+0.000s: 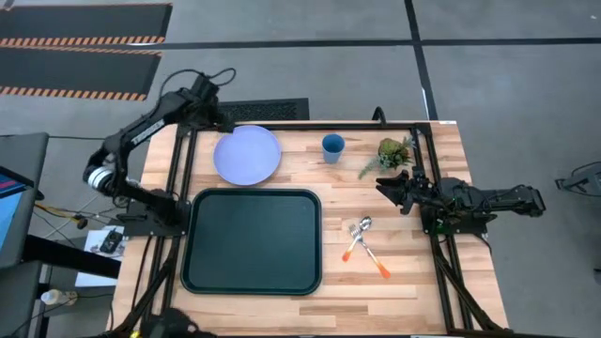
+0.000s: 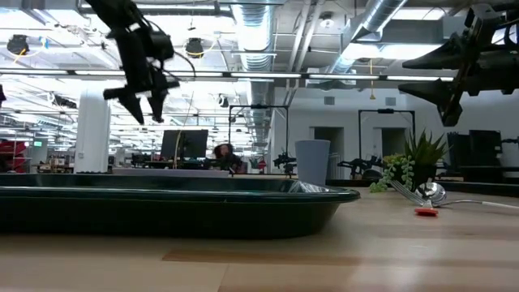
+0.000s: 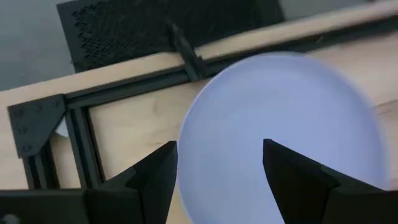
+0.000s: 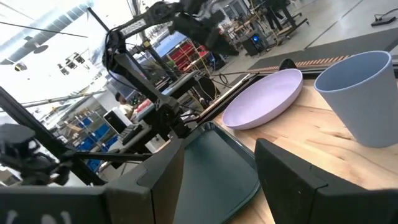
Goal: Pick and place plate/cup/fork/spoon on tray
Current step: Put the purple plate on the black tray
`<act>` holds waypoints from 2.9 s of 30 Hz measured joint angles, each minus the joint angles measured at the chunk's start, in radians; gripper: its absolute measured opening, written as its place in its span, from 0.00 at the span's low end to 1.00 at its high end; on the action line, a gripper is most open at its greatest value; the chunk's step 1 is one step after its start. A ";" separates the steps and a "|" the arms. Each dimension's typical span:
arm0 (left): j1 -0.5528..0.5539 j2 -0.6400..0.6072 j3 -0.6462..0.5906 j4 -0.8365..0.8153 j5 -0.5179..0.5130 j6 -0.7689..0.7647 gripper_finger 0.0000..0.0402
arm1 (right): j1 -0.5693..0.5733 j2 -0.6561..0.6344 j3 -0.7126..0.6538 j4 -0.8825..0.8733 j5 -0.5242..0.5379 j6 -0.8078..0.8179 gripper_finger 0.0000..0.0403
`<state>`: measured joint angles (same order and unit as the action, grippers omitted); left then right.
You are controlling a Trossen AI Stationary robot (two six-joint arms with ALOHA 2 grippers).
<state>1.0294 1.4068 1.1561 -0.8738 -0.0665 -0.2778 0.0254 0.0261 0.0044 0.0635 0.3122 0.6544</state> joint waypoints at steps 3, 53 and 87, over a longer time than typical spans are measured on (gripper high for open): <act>0.003 0.072 0.000 0.024 -0.052 0.015 0.55 | 0.000 0.000 0.000 0.000 0.000 0.000 0.56; -0.045 0.126 -0.105 -0.005 0.207 -0.048 0.00 | -0.001 0.000 0.000 -0.001 0.004 0.001 0.56; -1.161 0.030 -0.298 0.192 0.005 -0.809 0.00 | -0.001 0.000 0.000 -0.002 0.003 -0.009 0.56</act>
<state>-0.1312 1.4373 0.8581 -0.6818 -0.0619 -1.0871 0.0242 0.0261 0.0046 0.0616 0.3157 0.6456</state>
